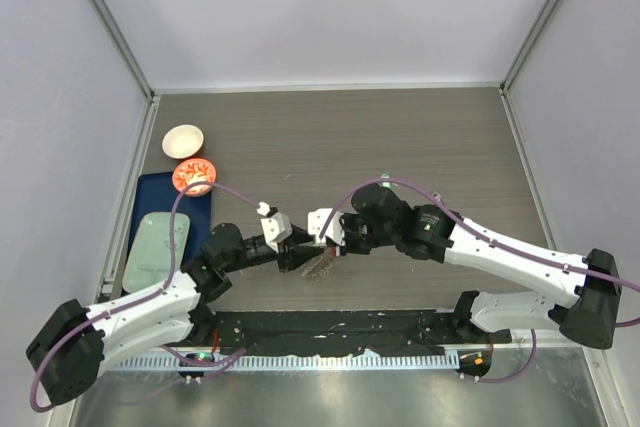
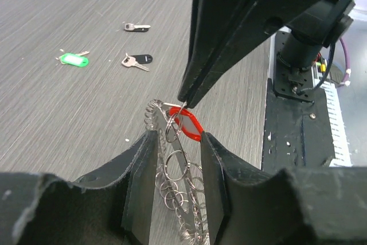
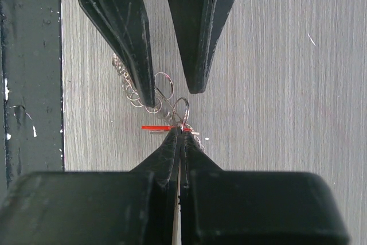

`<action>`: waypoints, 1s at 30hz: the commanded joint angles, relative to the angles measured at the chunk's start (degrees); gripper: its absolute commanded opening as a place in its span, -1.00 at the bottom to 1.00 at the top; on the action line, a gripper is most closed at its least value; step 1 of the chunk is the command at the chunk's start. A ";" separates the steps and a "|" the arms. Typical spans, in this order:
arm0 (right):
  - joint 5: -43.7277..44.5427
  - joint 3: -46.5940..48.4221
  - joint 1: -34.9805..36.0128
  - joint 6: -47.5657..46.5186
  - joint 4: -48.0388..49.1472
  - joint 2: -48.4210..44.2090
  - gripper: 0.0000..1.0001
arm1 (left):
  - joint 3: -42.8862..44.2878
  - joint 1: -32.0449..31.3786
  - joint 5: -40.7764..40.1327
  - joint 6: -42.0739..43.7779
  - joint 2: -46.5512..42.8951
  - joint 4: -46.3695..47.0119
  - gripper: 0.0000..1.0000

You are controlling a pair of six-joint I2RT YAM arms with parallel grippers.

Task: Put the keys on the keyring

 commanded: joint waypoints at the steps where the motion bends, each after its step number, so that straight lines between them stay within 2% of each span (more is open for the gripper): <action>1: -0.49 2.57 0.42 -1.39 0.30 -0.27 -0.99 | 2.85 0.32 5.01 3.95 2.17 4.41 -0.21; 4: -0.58 2.75 0.33 -1.48 0.21 0.17 -0.99 | 2.67 0.40 5.18 5.09 3.23 5.03 -0.21; 12: -0.93 3.10 0.42 -1.48 -0.05 0.61 -0.98 | 5.04 0.40 6.32 8.88 4.90 2.92 -0.58; 25: -0.84 2.75 0.42 -1.48 0.03 0.26 -0.99 | 6.19 0.40 7.82 8.87 4.82 -2.35 -0.66; 30: -0.84 2.75 0.42 -1.48 -0.05 0.08 -0.99 | 5.93 0.32 7.38 8.88 4.55 -3.41 -0.56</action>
